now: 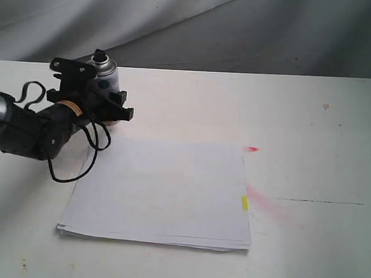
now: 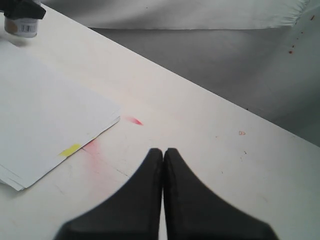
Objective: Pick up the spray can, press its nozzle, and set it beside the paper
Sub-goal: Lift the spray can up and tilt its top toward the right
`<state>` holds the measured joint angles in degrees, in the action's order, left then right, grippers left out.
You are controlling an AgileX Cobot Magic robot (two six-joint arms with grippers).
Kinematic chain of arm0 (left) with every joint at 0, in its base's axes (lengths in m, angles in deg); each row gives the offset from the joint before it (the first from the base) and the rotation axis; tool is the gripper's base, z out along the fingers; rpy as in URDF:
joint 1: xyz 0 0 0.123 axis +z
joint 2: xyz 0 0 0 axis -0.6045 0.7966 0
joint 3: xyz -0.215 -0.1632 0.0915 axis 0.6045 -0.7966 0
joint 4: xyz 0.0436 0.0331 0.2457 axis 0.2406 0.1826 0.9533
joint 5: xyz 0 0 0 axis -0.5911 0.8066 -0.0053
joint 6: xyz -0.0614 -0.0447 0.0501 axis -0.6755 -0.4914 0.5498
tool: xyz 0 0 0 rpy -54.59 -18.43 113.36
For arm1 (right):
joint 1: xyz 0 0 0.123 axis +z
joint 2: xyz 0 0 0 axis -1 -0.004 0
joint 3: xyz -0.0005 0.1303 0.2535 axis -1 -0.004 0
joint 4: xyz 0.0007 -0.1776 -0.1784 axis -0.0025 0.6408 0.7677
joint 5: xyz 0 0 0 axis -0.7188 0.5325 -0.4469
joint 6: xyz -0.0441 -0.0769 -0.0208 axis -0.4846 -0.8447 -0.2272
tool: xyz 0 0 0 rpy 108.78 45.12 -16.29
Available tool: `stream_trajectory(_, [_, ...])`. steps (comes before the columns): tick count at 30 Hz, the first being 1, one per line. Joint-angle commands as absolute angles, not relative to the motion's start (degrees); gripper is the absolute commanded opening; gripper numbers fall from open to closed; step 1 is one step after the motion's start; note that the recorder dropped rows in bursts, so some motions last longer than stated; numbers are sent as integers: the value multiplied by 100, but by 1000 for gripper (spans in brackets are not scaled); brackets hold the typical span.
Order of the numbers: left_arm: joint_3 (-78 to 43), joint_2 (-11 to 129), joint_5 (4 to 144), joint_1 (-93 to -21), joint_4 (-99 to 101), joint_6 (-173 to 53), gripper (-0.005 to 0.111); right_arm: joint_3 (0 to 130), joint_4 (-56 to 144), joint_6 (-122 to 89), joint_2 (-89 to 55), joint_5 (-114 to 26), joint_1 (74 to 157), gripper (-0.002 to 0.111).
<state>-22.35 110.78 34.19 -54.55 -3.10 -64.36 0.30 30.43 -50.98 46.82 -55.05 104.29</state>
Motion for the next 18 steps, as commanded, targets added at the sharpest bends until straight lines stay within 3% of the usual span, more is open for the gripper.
stream_trajectory(1, [-2202,10003,4670,-5445,-292,-5931,0,14,3018,-5090,4717,-5491,10406,0])
stream_trajectory(9, [-2202,8130,6974,-5468,-292,-4872,0,14,3018,-5090,4717,-5491,10406,0])
stream_trajectory(18, [-2202,7516,8182,-6328,1,-4166,0,14,3018,-5090,4717,-5491,10406,0])
